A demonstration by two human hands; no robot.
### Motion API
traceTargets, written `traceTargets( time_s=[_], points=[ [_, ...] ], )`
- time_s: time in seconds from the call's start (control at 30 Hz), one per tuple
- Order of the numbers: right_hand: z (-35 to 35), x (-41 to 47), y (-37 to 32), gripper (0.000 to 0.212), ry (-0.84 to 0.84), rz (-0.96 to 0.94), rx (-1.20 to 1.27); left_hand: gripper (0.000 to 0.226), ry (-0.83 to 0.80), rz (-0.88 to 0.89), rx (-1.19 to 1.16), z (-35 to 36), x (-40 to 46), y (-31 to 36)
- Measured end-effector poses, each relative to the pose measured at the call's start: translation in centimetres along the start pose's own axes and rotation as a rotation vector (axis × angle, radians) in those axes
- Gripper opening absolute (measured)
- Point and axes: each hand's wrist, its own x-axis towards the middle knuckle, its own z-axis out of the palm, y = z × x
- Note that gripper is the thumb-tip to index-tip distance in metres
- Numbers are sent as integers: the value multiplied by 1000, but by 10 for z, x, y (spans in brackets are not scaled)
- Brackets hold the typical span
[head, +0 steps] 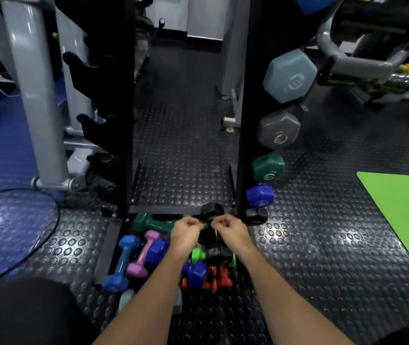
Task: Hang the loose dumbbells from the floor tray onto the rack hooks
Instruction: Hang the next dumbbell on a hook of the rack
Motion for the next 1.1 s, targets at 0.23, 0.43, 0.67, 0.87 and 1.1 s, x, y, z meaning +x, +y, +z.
traceTargets(
  time_s=[0.23,0.43,0.67,0.87,1.1],
  points=[
    [24,13,15,21,-91,3,-152,10,82,-114,-50,-2,27,-44],
    [42,18,28,17,-165,36,-232,10,109,-152,-4,-9,29,-60],
    [68,29,42,29,-176,-18,-344,17,209,-216,131,-25,39,-89],
    [91,36,51,22,-150,-25,-415,18,300,-207,138,-33,49,-103],
    [106,42,56,18,-118,-111,-440,13,415,-217,170,-49,53,-105]
  ],
)
